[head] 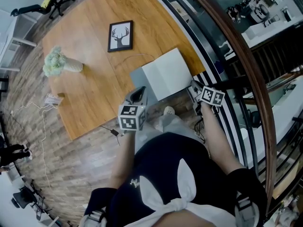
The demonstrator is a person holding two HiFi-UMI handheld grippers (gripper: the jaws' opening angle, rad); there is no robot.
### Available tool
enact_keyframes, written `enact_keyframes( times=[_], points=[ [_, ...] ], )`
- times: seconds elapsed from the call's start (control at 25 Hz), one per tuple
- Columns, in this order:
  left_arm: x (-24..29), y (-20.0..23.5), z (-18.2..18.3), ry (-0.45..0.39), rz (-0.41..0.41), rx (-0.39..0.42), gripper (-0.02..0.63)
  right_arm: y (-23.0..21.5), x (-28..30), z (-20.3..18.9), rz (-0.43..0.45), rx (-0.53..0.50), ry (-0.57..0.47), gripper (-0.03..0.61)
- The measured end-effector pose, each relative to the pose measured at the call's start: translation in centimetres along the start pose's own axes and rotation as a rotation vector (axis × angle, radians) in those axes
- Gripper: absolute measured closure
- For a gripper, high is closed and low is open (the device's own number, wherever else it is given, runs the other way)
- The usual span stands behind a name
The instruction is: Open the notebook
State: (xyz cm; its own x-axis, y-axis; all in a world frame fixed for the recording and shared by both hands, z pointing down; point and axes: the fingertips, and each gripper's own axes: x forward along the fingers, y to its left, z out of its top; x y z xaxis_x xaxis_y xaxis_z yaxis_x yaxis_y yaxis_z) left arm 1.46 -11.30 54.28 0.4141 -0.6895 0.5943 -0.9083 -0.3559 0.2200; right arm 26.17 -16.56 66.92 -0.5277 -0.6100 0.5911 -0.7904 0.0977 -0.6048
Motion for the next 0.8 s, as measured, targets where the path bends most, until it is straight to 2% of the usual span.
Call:
enact_keyframes(
  times=[0.24,0.32,0.44,0.6,0.8],
  points=[
    [0.3,-0.4,0.5,-0.008,-0.006,0.004,0.589,-0.9,-0.9,0.4,-0.011,-0.009,-0.01,0.507],
    [0.5,-0.5,0.5,-0.004,-0.009,0.006,0.589,-1.2,-1.6,0.7,-0.007,-0.01,-0.019,0.468],
    [0.8,-0.9,0.7,-0.016,-0.025,0.014,0.589,-0.8,-2.8,1.7,0.009,-0.019,-0.047,0.451],
    [1.2,-1.5,1.1,-0.022,-0.041,0.021,0.589,0.5,-4.5,3.2,0.017,-0.071,-0.099,0.451],
    [0.9,-2.7,2.5,-0.049,-0.057,0.013,0.589,4.0,-6.5,5.0,0.047,-0.166,-0.17,0.453]
  ],
)
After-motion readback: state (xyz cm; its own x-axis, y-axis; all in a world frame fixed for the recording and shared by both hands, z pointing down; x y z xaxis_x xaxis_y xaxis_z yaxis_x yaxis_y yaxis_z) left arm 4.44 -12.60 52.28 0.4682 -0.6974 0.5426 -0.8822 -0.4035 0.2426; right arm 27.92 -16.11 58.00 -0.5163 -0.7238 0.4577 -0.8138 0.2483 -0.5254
